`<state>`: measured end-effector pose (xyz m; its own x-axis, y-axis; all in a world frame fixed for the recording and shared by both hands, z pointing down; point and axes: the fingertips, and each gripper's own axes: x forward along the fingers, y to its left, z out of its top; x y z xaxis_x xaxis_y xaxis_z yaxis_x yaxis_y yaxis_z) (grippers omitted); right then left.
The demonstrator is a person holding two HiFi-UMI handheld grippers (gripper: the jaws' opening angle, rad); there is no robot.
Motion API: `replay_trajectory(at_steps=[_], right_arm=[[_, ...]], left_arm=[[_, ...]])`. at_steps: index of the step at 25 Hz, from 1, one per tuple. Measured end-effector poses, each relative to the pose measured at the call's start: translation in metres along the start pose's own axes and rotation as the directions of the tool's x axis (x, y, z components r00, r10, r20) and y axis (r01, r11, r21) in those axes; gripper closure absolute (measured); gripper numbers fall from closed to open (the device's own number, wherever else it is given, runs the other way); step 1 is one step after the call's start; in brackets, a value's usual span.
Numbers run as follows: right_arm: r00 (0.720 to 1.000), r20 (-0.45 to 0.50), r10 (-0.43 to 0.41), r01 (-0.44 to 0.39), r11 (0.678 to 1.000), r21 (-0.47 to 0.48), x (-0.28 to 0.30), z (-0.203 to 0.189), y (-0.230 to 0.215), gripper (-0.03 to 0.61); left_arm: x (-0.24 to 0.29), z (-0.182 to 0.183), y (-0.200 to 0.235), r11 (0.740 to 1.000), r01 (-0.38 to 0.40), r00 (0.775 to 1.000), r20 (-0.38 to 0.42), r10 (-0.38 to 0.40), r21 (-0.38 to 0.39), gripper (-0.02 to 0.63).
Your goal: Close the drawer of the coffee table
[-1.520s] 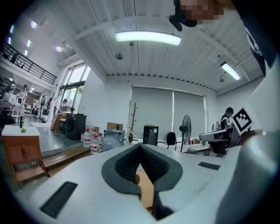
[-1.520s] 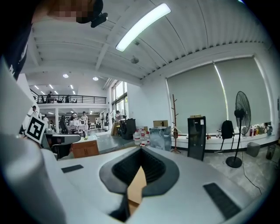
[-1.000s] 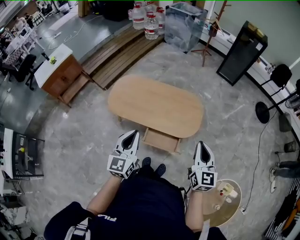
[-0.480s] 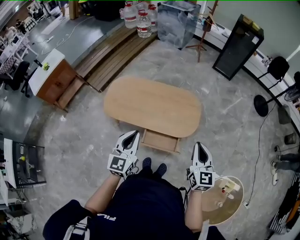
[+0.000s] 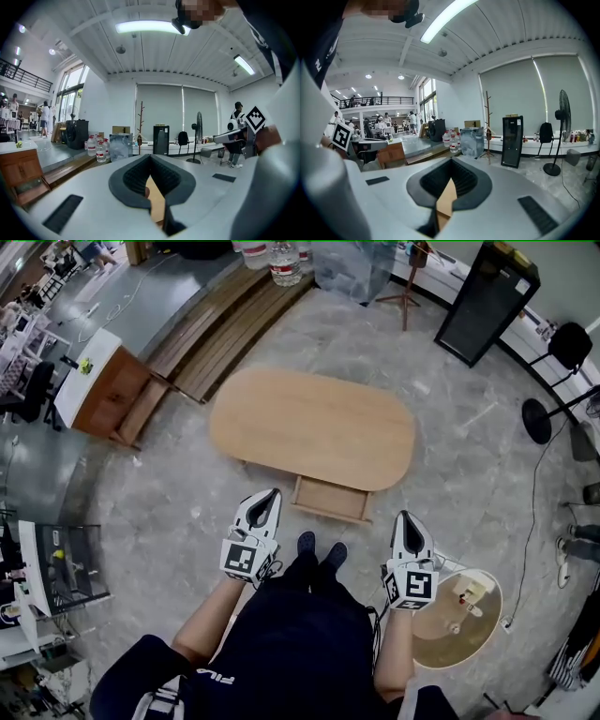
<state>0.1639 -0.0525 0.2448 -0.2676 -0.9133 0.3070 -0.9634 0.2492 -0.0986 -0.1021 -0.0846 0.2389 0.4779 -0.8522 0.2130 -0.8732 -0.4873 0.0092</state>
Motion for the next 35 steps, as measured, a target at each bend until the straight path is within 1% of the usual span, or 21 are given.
replay_trajectory(at_steps=[4,7,9,11,14,18,21,25,27,30,33,35], right_arm=[[0.999,0.006,0.05,-0.05,0.999,-0.003,0.013,-0.03,0.004,0.552],[0.998,-0.001,0.059,-0.059,0.998,0.003,0.022,-0.05,0.003,0.552],[0.998,-0.015,0.056,-0.056,0.998,0.004,0.03,-0.065,0.003,0.552],[0.998,-0.024,0.059,-0.059,0.998,0.001,0.042,-0.08,0.004,0.552],[0.995,-0.035,0.095,-0.096,0.995,-0.012,0.056,-0.108,0.006,0.552],[0.99,-0.05,0.13,-0.131,0.991,-0.007,0.078,-0.166,0.007,0.552],[0.986,-0.077,0.146,-0.147,0.989,-0.009,0.093,-0.211,0.003,0.552],[0.977,-0.145,0.158,-0.157,0.987,0.017,0.098,-0.264,0.01,0.552],[0.974,-0.158,0.162,-0.162,0.987,0.017,0.111,-0.287,0.019,0.552],[0.972,-0.169,0.163,-0.162,0.987,0.02,0.13,-0.322,0.02,0.552],[0.965,-0.207,0.162,-0.161,0.987,0.025,0.134,-0.355,0.013,0.552],[0.957,-0.241,0.163,-0.165,0.986,0.014,0.135,-0.377,0.007,0.552]], left_arm=[[0.01,-0.028,0.003,1.0,-0.007,1.0,0.013,0.007,-0.008,0.588],[0.021,-0.05,0.0,1.0,0.023,1.0,0.009,-0.023,-0.012,0.588],[0.027,-0.07,0.001,0.999,0.039,0.999,-0.007,-0.039,-0.023,0.588],[0.035,-0.093,0.008,0.999,0.041,0.999,-0.032,-0.042,-0.017,0.588],[0.045,-0.133,0.012,0.999,0.044,0.996,-0.073,-0.045,-0.012,0.588],[0.058,-0.195,0.015,0.998,0.055,0.992,-0.116,-0.056,-0.011,0.588],[0.072,-0.239,0.009,0.997,0.07,0.988,-0.138,-0.072,-0.015,0.588],[0.066,-0.304,0.01,0.996,0.085,0.969,-0.232,-0.088,-0.022,0.588],[0.067,-0.335,0.021,0.995,0.098,0.964,-0.246,-0.101,-0.023,0.588],[0.077,-0.373,0.03,0.993,0.114,0.958,-0.261,-0.116,-0.023,0.588],[0.084,-0.401,0.025,0.991,0.131,0.956,-0.263,-0.131,-0.02,0.588],[0.087,-0.423,0.024,0.99,0.138,0.947,-0.29,-0.138,-0.017,0.588]])
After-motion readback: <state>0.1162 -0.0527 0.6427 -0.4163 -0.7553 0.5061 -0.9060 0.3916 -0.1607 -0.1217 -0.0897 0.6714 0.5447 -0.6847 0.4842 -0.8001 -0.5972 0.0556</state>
